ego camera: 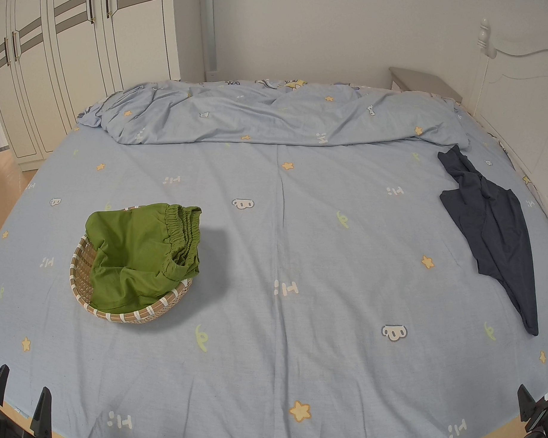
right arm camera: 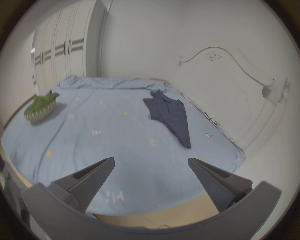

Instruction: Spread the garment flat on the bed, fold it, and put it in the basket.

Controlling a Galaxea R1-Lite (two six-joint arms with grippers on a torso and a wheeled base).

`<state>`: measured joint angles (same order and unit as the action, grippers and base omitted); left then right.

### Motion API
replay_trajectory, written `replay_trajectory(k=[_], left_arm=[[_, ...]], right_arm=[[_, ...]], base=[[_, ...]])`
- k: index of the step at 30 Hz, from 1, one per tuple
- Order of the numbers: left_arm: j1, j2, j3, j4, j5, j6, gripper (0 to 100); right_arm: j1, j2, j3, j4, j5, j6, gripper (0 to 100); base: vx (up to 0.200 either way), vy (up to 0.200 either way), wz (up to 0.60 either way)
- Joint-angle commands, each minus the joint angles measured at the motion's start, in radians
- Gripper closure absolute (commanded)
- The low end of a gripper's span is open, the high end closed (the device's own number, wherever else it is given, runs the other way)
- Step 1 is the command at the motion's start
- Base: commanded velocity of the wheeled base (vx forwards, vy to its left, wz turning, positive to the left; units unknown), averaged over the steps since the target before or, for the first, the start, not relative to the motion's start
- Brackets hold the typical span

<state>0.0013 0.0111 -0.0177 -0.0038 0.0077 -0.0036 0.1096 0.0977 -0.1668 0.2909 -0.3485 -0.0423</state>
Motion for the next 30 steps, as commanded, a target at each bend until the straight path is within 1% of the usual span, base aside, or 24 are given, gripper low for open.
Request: replay_trajectory(k=[1, 2, 3, 4, 5, 6, 7, 8, 9, 10, 12, 13, 15, 17, 19, 21, 30], left_arm=[[0.000, -0.011, 0.018, -0.001, 0.000, 0.001, 0], [0.000, -0.011, 0.018, -0.001, 0.000, 0.001, 0], [0.000, -0.011, 0.018, -0.001, 0.000, 0.001, 0], [0.000, -0.011, 0.018, -0.001, 0.002, 0.001, 0], [0.000, -0.011, 0.018, -0.001, 0.002, 0.001, 0], [0.000, -0.011, 0.018, -0.001, 0.002, 0.001, 0], [0.000, -0.011, 0.018, -0.001, 0.002, 0.001, 0], [0.000, -0.011, 0.018, -0.001, 0.000, 0.001, 0], [0.000, -0.011, 0.018, -0.001, 0.002, 0.001, 0], [0.000, -0.011, 0.018, -0.001, 0.000, 0.001, 0], [0.000, -0.011, 0.018, -0.001, 0.002, 0.001, 0], [0.000, -0.011, 0.018, -0.001, 0.002, 0.001, 0], [0.000, -0.011, 0.018, -0.001, 0.002, 0.001, 0], [0.000, -0.011, 0.018, -0.001, 0.002, 0.001, 0], [0.000, -0.011, 0.018, -0.001, 0.002, 0.001, 0], [0.000, -0.011, 0.018, -0.001, 0.000, 0.001, 0], [0.000, -0.011, 0.018, -0.001, 0.002, 0.001, 0]], right_arm=[[-0.107, -0.098, 0.072, -0.124, 0.121, 0.075, 0], [-0.107, -0.098, 0.072, -0.124, 0.121, 0.075, 0], [-0.110, -0.095, 0.098, -0.177, 0.132, 0.024, 0], [-0.111, -0.095, 0.109, -0.205, 0.135, 0.006, 0], [-0.111, -0.095, 0.119, -0.229, 0.157, -0.007, 0], [-0.111, -0.095, 0.119, -0.229, 0.157, -0.007, 0], [-0.111, -0.095, 0.132, -0.245, 0.284, -0.025, 0], [-0.111, -0.095, 0.135, -0.246, 0.353, -0.040, 0], [-0.111, -0.095, 0.135, -0.246, 0.362, -0.044, 0], [-0.111, -0.095, 0.136, -0.246, 0.395, -0.068, 0], [-0.111, -0.095, 0.136, -0.246, 0.399, -0.074, 0], [-0.110, -0.095, 0.135, -0.246, 0.405, -0.062, 0], [-0.110, -0.095, 0.155, -0.254, 0.405, 0.001, 0], [-0.111, -0.095, 0.158, -0.263, 0.395, 0.018, 0], [-0.110, -0.095, 0.164, -0.283, 0.358, 0.027, 0], [-0.110, -0.095, 0.165, -0.285, 0.339, 0.035, 0], [-0.110, -0.095, 0.165, -0.286, 0.341, 0.038, 0]], base=[[0.000, 0.000, 0.00], [0.000, 0.000, 0.00], [0.000, 0.000, 0.00], [0.000, 0.000, 0.00], [0.000, 0.000, 0.00], [0.000, 0.000, 0.00], [0.000, 0.000, 0.00], [0.000, 0.000, 0.00], [0.000, 0.000, 0.00], [0.000, 0.000, 0.00], [0.000, 0.000, 0.00], [0.000, 0.000, 0.00], [0.000, 0.000, 0.00], [0.000, 0.000, 0.00], [0.000, 0.000, 0.00], [0.000, 0.000, 0.00], [0.000, 0.000, 0.00]])
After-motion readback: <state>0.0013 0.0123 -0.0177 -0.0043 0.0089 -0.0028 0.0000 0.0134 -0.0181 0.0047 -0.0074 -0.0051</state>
